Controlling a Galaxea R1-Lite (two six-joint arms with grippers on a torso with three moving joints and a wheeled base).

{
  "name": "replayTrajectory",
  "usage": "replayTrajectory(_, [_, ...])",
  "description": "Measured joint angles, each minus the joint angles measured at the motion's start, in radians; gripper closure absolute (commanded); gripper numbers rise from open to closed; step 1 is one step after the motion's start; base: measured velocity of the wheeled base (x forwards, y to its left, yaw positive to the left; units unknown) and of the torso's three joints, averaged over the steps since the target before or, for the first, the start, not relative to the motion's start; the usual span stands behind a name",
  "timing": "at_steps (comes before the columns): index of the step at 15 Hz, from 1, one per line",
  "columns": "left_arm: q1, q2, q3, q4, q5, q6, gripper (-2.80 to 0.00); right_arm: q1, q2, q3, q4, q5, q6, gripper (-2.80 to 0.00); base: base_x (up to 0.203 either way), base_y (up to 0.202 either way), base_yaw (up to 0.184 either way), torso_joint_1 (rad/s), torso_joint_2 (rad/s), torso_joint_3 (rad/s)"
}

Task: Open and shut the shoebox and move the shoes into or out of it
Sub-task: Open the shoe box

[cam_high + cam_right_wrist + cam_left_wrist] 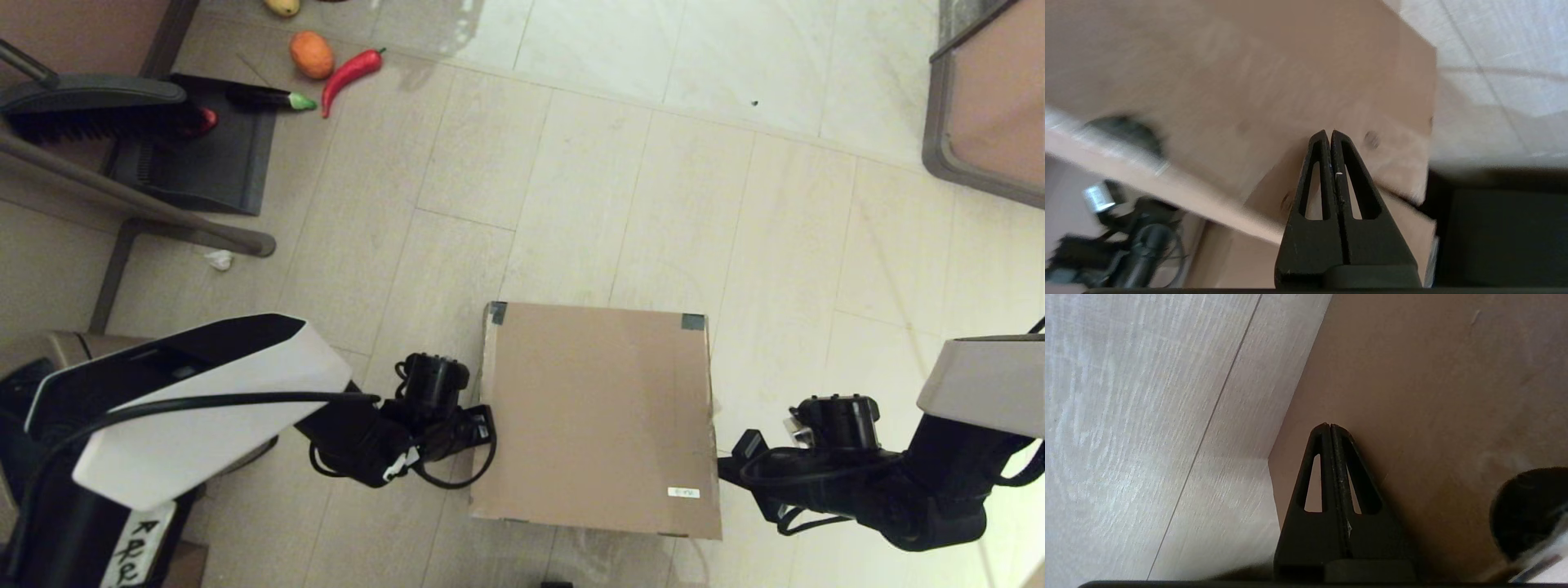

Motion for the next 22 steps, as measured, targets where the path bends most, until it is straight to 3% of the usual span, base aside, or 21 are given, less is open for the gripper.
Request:
replayTrajectory(14, [-0.012,-0.162,-0.002,0.120,-0.001,0.000,0.00,-0.004,-0.158,0.100,0.005,0.041,0.050,0.00,0.000,0.000,0.000,0.000,0.00,0.000])
replayTrajectory(22, [-0.020,-0.236,-0.002,0.165,-0.001,-0.001,0.00,0.021,-0.205,0.108,0.105,0.042,0.049,0.00,0.000,0.000,0.000,0.000,0.00,0.000])
